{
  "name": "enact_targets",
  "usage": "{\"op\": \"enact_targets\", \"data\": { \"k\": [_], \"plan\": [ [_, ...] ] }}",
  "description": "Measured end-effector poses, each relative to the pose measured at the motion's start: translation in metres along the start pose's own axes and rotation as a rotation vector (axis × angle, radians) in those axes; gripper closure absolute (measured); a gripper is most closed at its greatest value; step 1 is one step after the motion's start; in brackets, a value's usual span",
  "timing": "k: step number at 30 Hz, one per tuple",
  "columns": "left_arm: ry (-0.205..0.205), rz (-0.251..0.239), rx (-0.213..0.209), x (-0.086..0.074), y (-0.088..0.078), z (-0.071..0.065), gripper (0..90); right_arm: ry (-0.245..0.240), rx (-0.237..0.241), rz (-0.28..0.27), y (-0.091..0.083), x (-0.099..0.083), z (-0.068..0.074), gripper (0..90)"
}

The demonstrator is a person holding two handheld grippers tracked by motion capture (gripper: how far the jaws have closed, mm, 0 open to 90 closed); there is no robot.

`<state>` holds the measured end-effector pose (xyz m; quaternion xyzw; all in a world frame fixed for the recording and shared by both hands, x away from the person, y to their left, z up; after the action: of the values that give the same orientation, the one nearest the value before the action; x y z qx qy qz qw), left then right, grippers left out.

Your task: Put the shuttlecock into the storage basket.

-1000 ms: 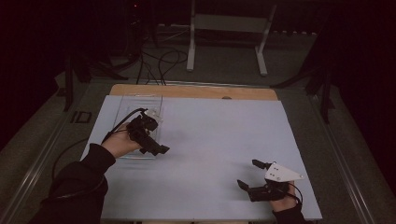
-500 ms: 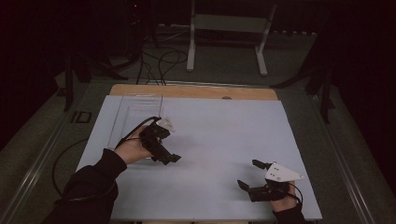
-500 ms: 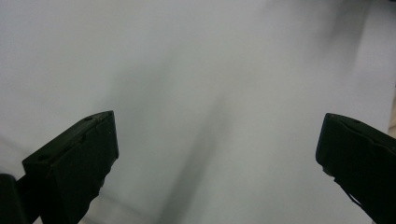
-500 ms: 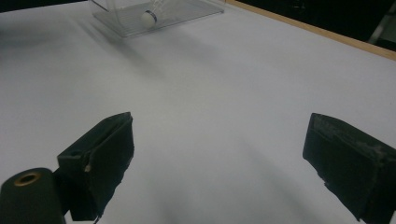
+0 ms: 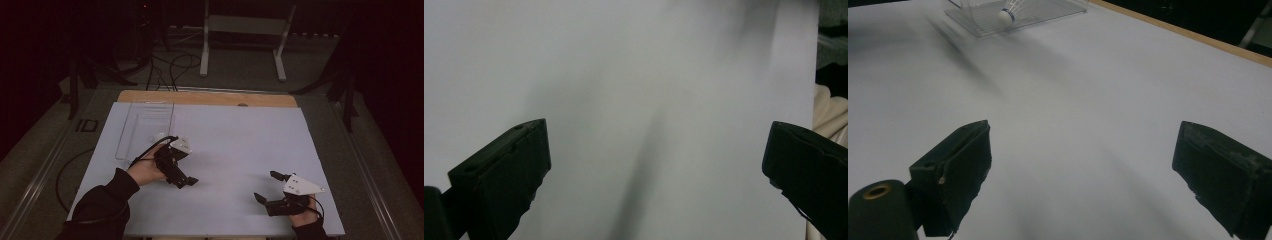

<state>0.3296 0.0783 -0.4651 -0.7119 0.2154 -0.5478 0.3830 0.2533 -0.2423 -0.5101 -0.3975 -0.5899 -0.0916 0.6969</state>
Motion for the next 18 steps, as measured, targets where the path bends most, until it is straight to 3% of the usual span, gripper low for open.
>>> {"op": "enact_targets", "data": {
  "k": [3,10,18],
  "plan": [
    [0.009,-0.021,-0.009,-0.003,0.001,-0.004,0.0,0.0,0.003,-0.001,0.0,0.0,0.0,8.8],
    [0.022,-0.007,-0.016,-0.013,0.006,-0.013,0.1,0.0,0.006,0.007,0.001,0.0,0.001,8.8],
    [0.007,-0.025,-0.028,-0.026,0.01,-0.024,0.1,-0.003,0.01,0.007,0.001,0.0,0.0,8.8]
  ]
}}
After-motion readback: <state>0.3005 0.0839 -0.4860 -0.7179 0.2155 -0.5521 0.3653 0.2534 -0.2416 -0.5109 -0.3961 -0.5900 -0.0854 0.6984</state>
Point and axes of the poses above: each handheld gripper's, and its own axes: y roughly forward along the jaws, x roughly out of its top, z roughly to its left, the point moved 4 cm from there along y, roughly forward along the jaws, and after that the axes turned 1 degree about y, right-handed, at the moved point
